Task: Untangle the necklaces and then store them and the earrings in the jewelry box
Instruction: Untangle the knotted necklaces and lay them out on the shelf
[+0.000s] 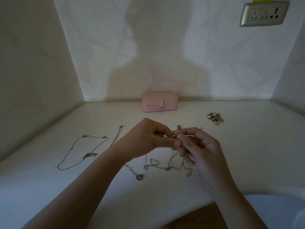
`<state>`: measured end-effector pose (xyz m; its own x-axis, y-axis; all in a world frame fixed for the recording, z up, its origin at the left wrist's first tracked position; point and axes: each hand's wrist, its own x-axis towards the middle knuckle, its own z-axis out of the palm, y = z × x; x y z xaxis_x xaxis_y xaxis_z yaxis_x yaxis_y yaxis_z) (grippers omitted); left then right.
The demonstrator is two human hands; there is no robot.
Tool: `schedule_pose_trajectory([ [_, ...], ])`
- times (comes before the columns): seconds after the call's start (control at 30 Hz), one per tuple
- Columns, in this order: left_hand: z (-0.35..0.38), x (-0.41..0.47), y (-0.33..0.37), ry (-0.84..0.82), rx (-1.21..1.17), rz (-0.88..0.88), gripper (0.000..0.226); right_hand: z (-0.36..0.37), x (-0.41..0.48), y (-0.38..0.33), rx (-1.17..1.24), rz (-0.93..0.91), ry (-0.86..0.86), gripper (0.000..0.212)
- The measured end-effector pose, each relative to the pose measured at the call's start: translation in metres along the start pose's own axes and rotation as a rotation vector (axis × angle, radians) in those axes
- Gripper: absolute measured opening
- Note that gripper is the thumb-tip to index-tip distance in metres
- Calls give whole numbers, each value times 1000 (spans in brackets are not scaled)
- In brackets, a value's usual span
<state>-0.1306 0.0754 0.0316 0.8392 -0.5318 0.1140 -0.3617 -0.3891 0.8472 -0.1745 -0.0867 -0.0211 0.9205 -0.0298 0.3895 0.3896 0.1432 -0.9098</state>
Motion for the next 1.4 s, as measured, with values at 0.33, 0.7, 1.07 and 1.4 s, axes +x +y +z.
schedule_pose_trajectory([
  [0.33, -23, -8, 4, -296, 96, -32, 19, -17, 1, -12, -203, 27, -153, 18],
  [0.7, -26, -10, 0, -438, -43, 9, 7, -20, 1, -25, -19, 196, -300, 19],
  [1.07, -47, -16, -1, -545, -41, 5, 21, -23, 4, -48, -187, 116, -452, 16],
  [1.4, -37, -9, -4, -304, -66, 27, 17, -13, 25, -49, -500, -20, -314, 13],
])
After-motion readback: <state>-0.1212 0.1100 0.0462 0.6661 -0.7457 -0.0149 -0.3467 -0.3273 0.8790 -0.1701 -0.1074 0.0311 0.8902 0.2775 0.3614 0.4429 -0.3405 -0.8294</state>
